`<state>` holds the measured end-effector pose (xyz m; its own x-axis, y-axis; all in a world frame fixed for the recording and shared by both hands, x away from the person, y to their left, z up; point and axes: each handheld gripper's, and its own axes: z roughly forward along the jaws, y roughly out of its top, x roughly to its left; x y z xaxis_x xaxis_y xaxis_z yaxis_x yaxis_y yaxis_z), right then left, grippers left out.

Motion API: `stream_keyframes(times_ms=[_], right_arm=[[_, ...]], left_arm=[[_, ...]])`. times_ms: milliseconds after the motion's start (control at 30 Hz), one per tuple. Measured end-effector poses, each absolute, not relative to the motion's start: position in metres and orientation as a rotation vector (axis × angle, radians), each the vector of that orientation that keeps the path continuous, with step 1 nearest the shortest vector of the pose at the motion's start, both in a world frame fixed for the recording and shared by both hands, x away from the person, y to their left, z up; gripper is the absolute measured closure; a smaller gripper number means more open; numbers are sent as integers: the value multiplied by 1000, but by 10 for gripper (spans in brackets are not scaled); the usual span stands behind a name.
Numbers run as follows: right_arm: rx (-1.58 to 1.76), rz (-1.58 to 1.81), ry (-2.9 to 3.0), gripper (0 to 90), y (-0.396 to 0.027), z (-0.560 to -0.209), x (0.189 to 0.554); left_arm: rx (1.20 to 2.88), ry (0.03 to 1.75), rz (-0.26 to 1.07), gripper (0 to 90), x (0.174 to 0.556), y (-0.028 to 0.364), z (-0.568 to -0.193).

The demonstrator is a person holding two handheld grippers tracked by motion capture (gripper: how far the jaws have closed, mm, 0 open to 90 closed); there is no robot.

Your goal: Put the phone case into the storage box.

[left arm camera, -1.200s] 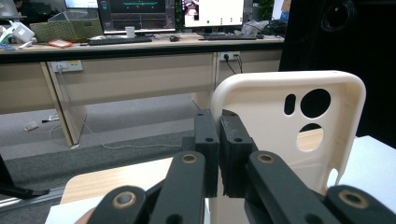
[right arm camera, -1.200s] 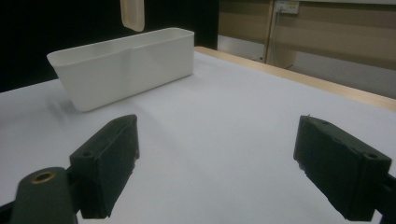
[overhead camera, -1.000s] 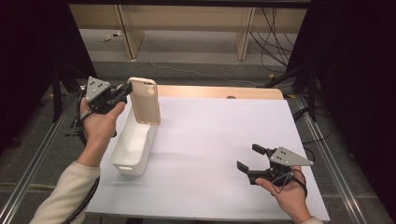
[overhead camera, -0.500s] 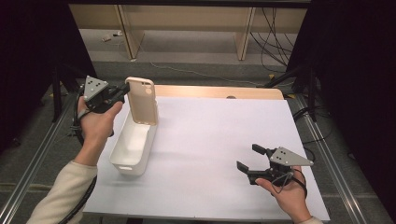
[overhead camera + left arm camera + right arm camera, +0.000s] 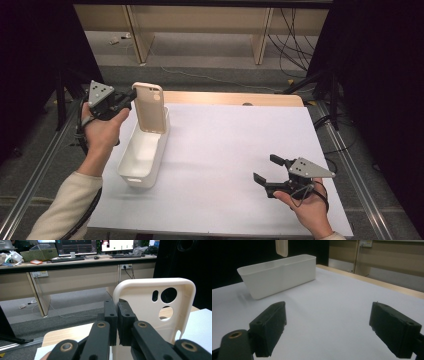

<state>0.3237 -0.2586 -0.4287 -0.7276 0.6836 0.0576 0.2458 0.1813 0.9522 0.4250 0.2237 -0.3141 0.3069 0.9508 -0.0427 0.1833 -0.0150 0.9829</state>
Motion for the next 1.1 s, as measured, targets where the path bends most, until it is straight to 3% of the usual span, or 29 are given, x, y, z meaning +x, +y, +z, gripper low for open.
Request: stream_keyframes(times_ms=[1100], right_arm=[[885,1561,2085,154,-259,-428,324]], left_arm=[[1474,1122,889,869,432,231,-317]])
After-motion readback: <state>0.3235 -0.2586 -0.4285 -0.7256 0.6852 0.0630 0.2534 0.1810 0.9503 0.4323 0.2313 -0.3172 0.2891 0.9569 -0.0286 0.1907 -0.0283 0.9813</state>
